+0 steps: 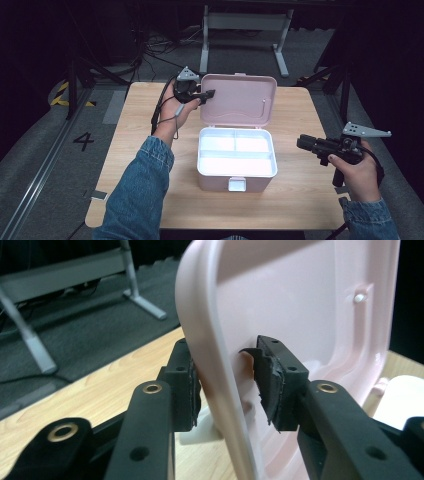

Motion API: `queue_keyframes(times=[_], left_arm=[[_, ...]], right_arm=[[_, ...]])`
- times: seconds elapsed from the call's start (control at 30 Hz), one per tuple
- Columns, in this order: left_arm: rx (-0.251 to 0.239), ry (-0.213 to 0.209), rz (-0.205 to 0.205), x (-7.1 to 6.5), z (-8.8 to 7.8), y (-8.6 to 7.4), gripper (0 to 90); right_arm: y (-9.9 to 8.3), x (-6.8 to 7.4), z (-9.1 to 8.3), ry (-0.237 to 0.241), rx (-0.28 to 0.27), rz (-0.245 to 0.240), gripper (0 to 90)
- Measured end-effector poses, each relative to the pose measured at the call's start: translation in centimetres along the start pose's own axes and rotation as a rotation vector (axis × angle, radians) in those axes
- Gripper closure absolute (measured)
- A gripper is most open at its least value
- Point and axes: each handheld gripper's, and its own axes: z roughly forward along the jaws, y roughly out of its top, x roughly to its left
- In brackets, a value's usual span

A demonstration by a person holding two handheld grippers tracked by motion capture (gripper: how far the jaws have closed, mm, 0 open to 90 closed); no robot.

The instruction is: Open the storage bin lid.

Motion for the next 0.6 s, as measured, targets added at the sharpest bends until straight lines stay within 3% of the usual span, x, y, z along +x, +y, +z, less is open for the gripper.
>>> queue_keyframes(times=[0.27,0.6], left_arm=[[0.016,-0.001,-0.054,0.8,0.9,-0.8,65.6],[0.056,0.003,-0.085,1.5,2.0,-1.2,63.3]], right_arm=[[-0.1,-0.1,0.1,0.002,0.002,0.002,70.8],[0.0,0.0,0.2,0.011,0.007,-0.001,70.8]])
